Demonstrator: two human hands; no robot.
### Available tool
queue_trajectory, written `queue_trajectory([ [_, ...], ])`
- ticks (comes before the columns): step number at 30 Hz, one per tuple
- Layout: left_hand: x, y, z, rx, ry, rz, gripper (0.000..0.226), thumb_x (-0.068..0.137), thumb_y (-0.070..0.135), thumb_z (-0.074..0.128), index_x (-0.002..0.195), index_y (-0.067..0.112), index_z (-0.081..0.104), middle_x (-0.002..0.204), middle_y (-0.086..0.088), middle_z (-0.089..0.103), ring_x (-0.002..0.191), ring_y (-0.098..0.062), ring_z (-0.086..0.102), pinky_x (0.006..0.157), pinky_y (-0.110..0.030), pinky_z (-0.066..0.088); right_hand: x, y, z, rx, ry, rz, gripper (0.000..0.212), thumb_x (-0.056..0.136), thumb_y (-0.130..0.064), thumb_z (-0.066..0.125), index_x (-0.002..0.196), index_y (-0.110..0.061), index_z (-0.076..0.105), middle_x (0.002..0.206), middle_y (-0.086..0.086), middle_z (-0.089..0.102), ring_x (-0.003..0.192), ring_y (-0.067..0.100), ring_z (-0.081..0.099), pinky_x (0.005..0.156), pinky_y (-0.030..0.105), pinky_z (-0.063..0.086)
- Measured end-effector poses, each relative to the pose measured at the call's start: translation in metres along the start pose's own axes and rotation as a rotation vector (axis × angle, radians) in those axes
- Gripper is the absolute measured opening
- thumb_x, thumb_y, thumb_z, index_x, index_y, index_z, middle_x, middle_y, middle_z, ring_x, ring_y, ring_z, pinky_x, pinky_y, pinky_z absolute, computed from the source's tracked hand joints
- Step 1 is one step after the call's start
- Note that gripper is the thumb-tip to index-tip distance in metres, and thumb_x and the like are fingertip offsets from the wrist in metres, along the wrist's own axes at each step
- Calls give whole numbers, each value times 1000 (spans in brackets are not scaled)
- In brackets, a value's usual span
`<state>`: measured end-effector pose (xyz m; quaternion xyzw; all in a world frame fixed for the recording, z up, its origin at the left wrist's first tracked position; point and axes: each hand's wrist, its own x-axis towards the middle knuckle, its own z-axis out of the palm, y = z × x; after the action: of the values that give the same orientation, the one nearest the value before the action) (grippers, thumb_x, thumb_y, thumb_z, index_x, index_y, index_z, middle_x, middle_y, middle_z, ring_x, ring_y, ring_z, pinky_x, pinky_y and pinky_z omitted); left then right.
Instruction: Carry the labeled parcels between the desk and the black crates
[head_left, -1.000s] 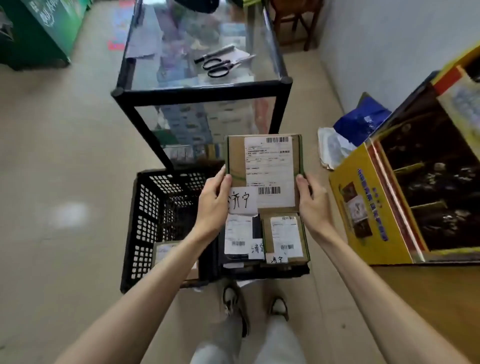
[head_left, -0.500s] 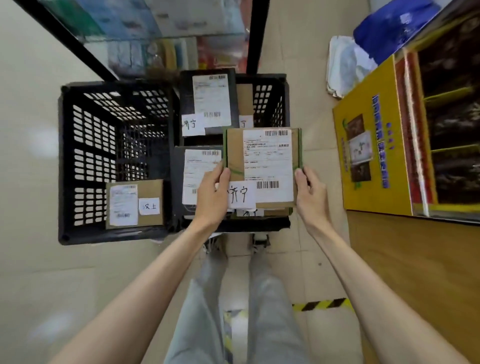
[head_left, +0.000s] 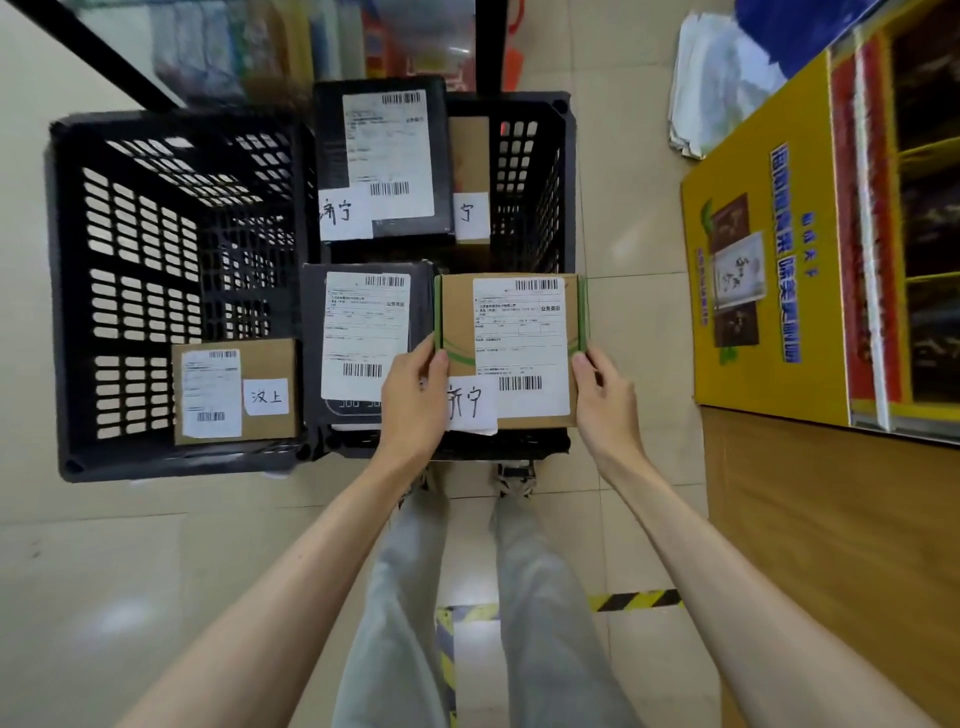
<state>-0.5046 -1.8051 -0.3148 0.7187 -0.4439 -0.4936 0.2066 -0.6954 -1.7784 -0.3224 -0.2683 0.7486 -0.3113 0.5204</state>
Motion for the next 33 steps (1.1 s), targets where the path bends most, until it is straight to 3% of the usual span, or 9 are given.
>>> queue_trajectory([
  [2, 5, -7, 1, 75, 13, 5, 24, 109, 26, 42, 104, 35, 64, 104, 0, 62, 100, -15, 57, 82, -28, 46, 4, 4, 2, -35, 3, -14, 39, 108, -21, 43, 146, -13, 48, 98, -39, 48, 86, -30, 52, 82, 7, 46],
  [4, 10, -14, 2, 106, 25, -19, 24, 108, 28, 43, 106, 24, 67, 105, -6, 63, 100, -22, 59, 86, -36, 48, 5, 4, 2, -73, 7, -21, 39, 107, -23, 43, 146, -16, 48, 102, -38, 51, 92, -21, 56, 93, 20, 51],
  [8, 7, -7, -6, 171, 40, -9, 34, 107, 28, 49, 137, 18, 59, 120, 0, 57, 110, -15, 56, 101, -33, 46, 2, -6, -1, -227, 18, -119, 40, 107, -24, 42, 146, -15, 47, 122, -13, 54, 111, 3, 51, 106, 34, 44],
  [12, -4, -1, -21, 501, 35, 432, 44, 105, 11, 52, 148, 4, 47, 143, -10, 50, 132, -22, 45, 108, -28, 38, -7, -14, -7, -659, 45, -416, 44, 107, -19, 41, 150, -8, 39, 154, 7, 39, 137, 19, 35, 110, 25, 26],
  [16, -2, -9, -20, 799, -75, 807, 41, 102, 7, 52, 141, -4, 52, 144, -20, 55, 133, -34, 50, 112, -40, 42, -17, -9, -2, -930, -11, -654, 42, 103, -13, 49, 142, 1, 48, 151, 18, 44, 138, 33, 43, 112, 43, 41],
  [21, -1, -34, -12, 974, -171, 806, 51, 109, 22, 25, 150, -4, 41, 161, -18, 34, 152, -32, 29, 118, -46, 37, -15, 16, 3, -1083, -11, -694, 45, 101, -10, 55, 143, 4, 47, 155, 21, 39, 145, 34, 35, 116, 48, 37],
  [27, 2, -31, -8, 994, -156, 790, 48, 105, 20, 37, 146, -2, 49, 156, -17, 43, 146, -32, 40, 116, -48, 40, -11, 17, 1, -1181, -41, -662, 48, 101, -14, 56, 146, -1, 46, 158, 17, 35, 148, 30, 31, 119, 42, 28],
  [30, -3, -6, -16, 1034, -193, 768, 44, 102, 18, 51, 142, 2, 55, 150, -14, 51, 140, -30, 48, 112, -46, 42, -17, -5, 0, -1203, -135, -559, 46, 108, -23, 40, 151, -7, 38, 163, 12, 25, 152, 25, 21, 123, 40, 20],
  [33, -9, 28, -29, 1087, -260, 710, 39, 107, 23, 39, 142, 8, 49, 145, -7, 53, 133, -25, 49, 110, -39, 38, -28, -43, -5, -1184, -168, -521, 44, 108, -31, 29, 145, -13, 44, 161, 7, 29, 148, 22, 26, 120, 36, 20],
])
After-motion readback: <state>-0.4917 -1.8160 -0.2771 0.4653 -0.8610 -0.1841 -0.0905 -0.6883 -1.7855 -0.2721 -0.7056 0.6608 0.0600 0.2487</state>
